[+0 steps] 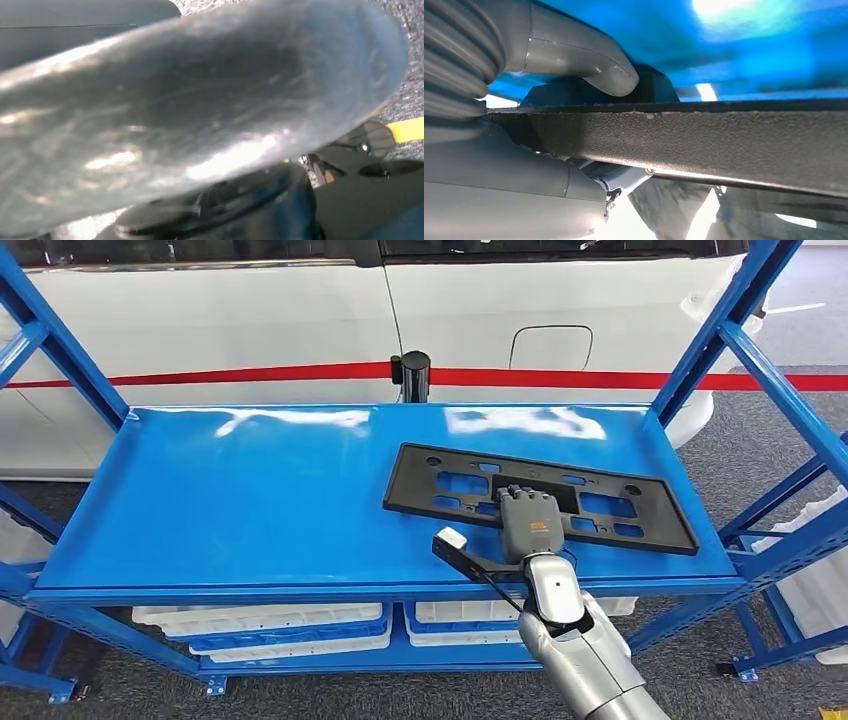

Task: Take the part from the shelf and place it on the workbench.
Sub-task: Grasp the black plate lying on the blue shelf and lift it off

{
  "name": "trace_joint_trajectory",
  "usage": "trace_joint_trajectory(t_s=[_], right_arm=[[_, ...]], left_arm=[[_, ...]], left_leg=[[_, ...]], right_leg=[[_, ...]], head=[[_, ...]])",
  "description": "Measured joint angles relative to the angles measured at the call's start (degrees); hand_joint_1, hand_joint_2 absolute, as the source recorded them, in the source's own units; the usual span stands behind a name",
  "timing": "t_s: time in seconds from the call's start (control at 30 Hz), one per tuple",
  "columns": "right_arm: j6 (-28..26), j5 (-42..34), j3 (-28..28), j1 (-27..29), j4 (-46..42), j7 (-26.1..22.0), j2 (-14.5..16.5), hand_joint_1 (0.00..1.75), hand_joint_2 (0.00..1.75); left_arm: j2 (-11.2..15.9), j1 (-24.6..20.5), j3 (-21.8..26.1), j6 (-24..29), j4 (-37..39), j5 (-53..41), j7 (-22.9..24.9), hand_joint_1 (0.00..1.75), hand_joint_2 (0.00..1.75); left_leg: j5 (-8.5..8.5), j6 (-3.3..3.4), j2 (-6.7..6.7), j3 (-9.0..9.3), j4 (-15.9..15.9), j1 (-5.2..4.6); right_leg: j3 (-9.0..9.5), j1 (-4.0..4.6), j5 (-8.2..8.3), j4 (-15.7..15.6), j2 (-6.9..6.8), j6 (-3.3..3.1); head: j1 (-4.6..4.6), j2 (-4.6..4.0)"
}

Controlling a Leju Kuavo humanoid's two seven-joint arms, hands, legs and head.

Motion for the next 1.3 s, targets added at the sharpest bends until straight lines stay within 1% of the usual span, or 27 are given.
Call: trace_joint_trajectory(t_s=[0.03,0.1,0.17,0.23,0.37,0.5,0.57,0.6,0.63,0.7,0.73,0.77,0.8,0.83,0.87,0.9,0.93,0.97,1.0,1.03,1.07,1.1,1.13,1.2,1.23,1.27,1.3], right_arm=[[-0.2,-0.2,-0.2,0.2,-0.1,0.0,0.0,1.75,1.75],[-0.7,-0.6,-0.5,0.9,-0.9,-0.3,0.0,1.75,1.75],[-1.7,-0.9,-0.7,1.8,-2.2,-1.1,0.0,1.75,1.75],[-3.3,-1.1,-0.8,3.1,-4.2,-2.2,0.1,1.75,1.75],[-6.2,-1.4,-0.6,7.0,-11.3,-4.8,0.2,1.75,1.75],[-7.4,-1.1,0.4,9.8,-18.6,-6.9,0.1,1.75,1.75],[-8.3,-0.6,1.0,10.9,-21.6,-7.7,0.0,1.75,1.75],[-8.8,-0.3,1.3,11.3,-22.9,-8.0,-0.2,1.75,1.75],[-9.3,0.0,1.5,11.7,-24.0,-8.2,-0.4,1.75,1.75],[-9.8,0.3,1.9,12.4,-25.6,-8.4,-0.7,1.75,1.75],[-9.9,0.3,2.0,12.7,-26.1,-8.5,-0.8,1.75,1.75],[-9.9,0.2,2.1,13.1,-26.5,-8.5,-0.9,1.75,1.75],[-9.9,0.2,2.2,13.3,-26.8,-8.6,-1.1,1.75,1.75],[-9.9,0.1,2.4,13.4,-27.2,-8.6,-1.3,1.75,1.75],[-9.9,0.1,2.4,13.5,-27.5,-8.6,-1.4,1.75,1.75],[-9.9,0.0,2.6,13.5,-27.7,-8.7,-1.4,1.75,1.75],[-10.0,0.0,2.6,13.5,-27.9,-8.7,-1.5,1.75,1.75],[-10.0,-0.1,2.7,13.5,-28.0,-8.8,-1.5,1.75,1.75],[-10.1,-0.1,2.8,13.5,-28.1,-8.9,-1.5,1.75,1.75],[-10.1,-0.2,2.8,13.5,-28.2,-8.9,-1.6,1.75,1.75],[-10.1,-0.2,2.9,13.5,-28.2,-8.9,-1.6,1.75,1.75],[-10.1,-0.2,2.9,13.5,-28.3,-8.9,-1.6,1.75,1.75],[-10.1,-0.2,2.9,13.5,-28.4,-8.9,-1.6,1.75,1.75],[-10.1,-0.2,2.9,13.5,-28.5,-9.0,-1.6,1.75,1.75],[-10.1,-0.2,2.9,13.5,-28.5,-9.0,-1.6,1.75,1.75],[-10.2,-0.2,3.0,13.5,-28.5,-9.0,-1.6,1.75,1.75],[-10.2,-0.2,3.0,13.5,-28.5,-9.0,-1.6,1.75,1.75]], left_arm=[[0.0,0.0,0.0,-0.1,0.0,0.0,-0.2,0.0,0.0],[0.0,0.1,0.2,-0.1,0.0,0.1,-0.4,0.0,0.0],[-0.1,0.1,0.4,0.1,0.0,0.1,-0.7,0.0,0.0],[-0.1,0.2,0.7,0.4,0.0,0.1,-0.8,0.0,0.0],[-0.4,0.5,1.1,1.6,0.0,-0.4,-1.0,0.0,0.0],[-1.0,0.8,1.4,3.3,0.0,-0.5,-1.1,0.0,0.0],[-1.8,0.9,1.6,4.5,-0.1,-0.5,-1.0,0.0,0.0],[-2.3,0.9,1.7,5.0,-0.2,-0.5,-0.9,0.0,0.0],[-2.7,1.0,1.8,5.3,-0.3,-0.6,-0.8,0.0,0.0],[-3.3,1.0,1.9,5.5,-0.5,-0.7,-0.7,0.0,0.0],[-3.5,1.1,2.0,5.5,-0.5,-0.7,-0.6,0.0,0.0],[-3.6,1.1,2.1,5.6,-0.6,-0.7,-0.6,0.0,0.0],[-3.7,1.2,2.2,5.6,-0.6,-0.7,-0.6,0.0,0.0],[-3.7,1.2,2.3,5.6,-0.7,-0.8,-0.6,0.0,0.0],[-3.7,1.3,2.4,5.6,-0.7,-0.8,-0.6,0.0,0.0],[-3.8,1.3,2.4,5.6,-0.8,-0.8,-0.6,0.0,0.0],[-3.8,1.3,2.4,5.6,-0.9,-0.8,-0.6,0.0,0.0],[-3.8,1.3,2.5,5.6,-1.0,-0.9,-0.6,0.0,0.0],[-3.8,1.4,2.5,5.6,-1.0,-0.9,-0.6,0.0,0.0],[-3.8,1.4,2.5,5.6,-1.1,-0.9,-0.6,0.0,0.0],[-3.8,1.5,2.5,5.6,-1.1,-0.9,-0.6,0.0,0.0],[-3.8,1.6,2.5,5.6,-1.2,-0.9,-0.6,0.0,0.0],[-3.8,1.7,2.5,5.6,-1.2,-0.9,-0.5,0.0,0.0],[-3.8,1.7,2.6,5.6,-1.3,-0.9,0.0,0.0,0.0],[-3.8,1.6,2.7,5.6,-1.3,-0.9,0.4,0.0,0.0],[-3.8,1.6,2.8,5.6,-1.4,-1.0,0.8,0.0,0.0],[-3.8,1.5,2.8,5.6,-1.4,-1.1,1.2,0.0,0.0]], left_leg=[[0.08,0.23,-0.06,0.09,-0.1,-0.01],[0.13,0.29,-0.09,0.05,-0.1,-0.14],[0.1,0.43,-0.15,-0.01,-0.1,-0.27],[0.08,0.67,-0.18,-0.14,0.0,-0.44],[-0.13,1.41,-0.18,-0.32,0.1,-0.95],[-0.25,2.16,-0.15,-0.26,0.0,-1.18],[0.33,2.82,-0.02,0.06,-0.7,-0.85],[0.7,3.18,0.06,0.22,-1.1,-0.67],[0.95,3.44,0.14,0.3,-1.4,-0.51],[1.13,3.56,0.19,0.14,-1.5,-0.53],[1.19,3.48,0.2,0.04,-1.5,-0.5],[1.27,3.34,0.2,-0.06,-1.5,-0.43],[1.37,3.14,0.18,-0.15,-1.5,-0.3],[1.48,2.84,0.15,-0.22,-1.5,-0.12],[1.58,2.42,0.13,-0.3,-1.5,-0.03],[1.7,1.93,0.07,-0.4,-1.5,0.02],[1.79,1.41,0.03,-0.45,-1.4,-0.04],[1.92,0.94,-0.03,-0.52,-1.4,-0.15],[2.09,0.51,-0.08,-0.57,-1.4,-0.17],[2.18,0.14,-0.09,-0.64,-1.3,-0.11],[1.78,-0.12,-0.03,-0.89,-1.0,0.03],[0.61,-0.31,0.06,-1.37,0.2,0.16],[-1.4,-0.41,0.14,-2.27,2.6,0.24],[-6.44,-0.48,0.22,-4.89,10.1,0.23],[-8.14,-0.48,0.21,-5.89,13.6,0.22],[-8.74,-0.4,0.21,-6.05,15.3,0.2],[-8.21,-0.24,0.21,-5.07,14.8,0.18]], right_leg=[[-0.16,-0.01,0.0,-0.1,0.0,-0.29],[-0.15,-0.05,0.11,-0.3,0.0,-0.79],[0.11,-0.08,0.23,-0.6,-0.01,-0.64],[0.42,-0.16,0.46,-0.9,-0.02,-0.2],[0.53,-0.6,0.51,-1.1,-0.04,1.26],[0.57,-0.82,0.5,-1.2,-0.03,1.84],[0.2,-0.79,0.01,-0.5,-0.05,2.04],[-0.53,-0.76,-0.97,1.0,-0.07,1.95],[-1.77,-0.78,-2.5,3.7,-0.09,1.73],[-5.12,-0.94,-5.92,11.4,-0.1,1.43],[-6.36,-1.08,-6.85,14.3,-0.11,1.61],[-6.69,-1.29,-6.9,15.4,-0.13,2.08],[-5.82,-1.54,-6.03,13.9,-0.17,2.77],[-3.82,-1.86,-4.58,10.4,-0.28,3.56],[-1.35,-2.18,-3.25,5.9,-0.44,4.24],[0.69,-2.21,-1.99,2.4,-0.4,4.48],[1.95,-2.17,-1.37,0.2,-0.33,4.34],[2.29,-2.0,-1.2,-0.5,-0.15,3.86],[2.05,-1.75,-0.99,-0.1,0.09,3.23],[1.78,-1.81,-0.99,-0.2,0.13,2.63],[1.52,-1.89,-0.79,-0.2,0.13,2.05],[1.25,-1.97,-0.51,-0.2,0.08,1.5],[0.95,-1.98,-0.19,-0.2,0.02,0.93],[0.2,-1.55,0.35,-0.2,-0.13,0.05],[-0.19,-1.26,0.59,-0.2,-0.19,-0.23],[-0.55,-1.01,0.83,-0.1,-0.24,-0.4],[-0.84,-0.8,1.05,-0.1,-0.25,-0.47]], head=[[0.08,0.0],[0.14,0.0],[0.15,0.0],[0.15,0.0],[0.08,0.0],[0.07,0.0],[0.09,0.0],[0.16,0.0],[0.22,0.0],[0.31,0.0],[0.3,0.0],[0.3,0.0],[0.3,0.0],[0.31,0.0],[0.35,0.0],[0.36,0.0],[0.39,0.0],[0.38,0.0],[0.28,0.0],[0.22,0.0],[0.09,0.0],[0.01,0.0],[-0.04,0.0],[-0.07,0.0],[-0.07,0.0],[-0.05,0.0],[-0.05,0.0]])
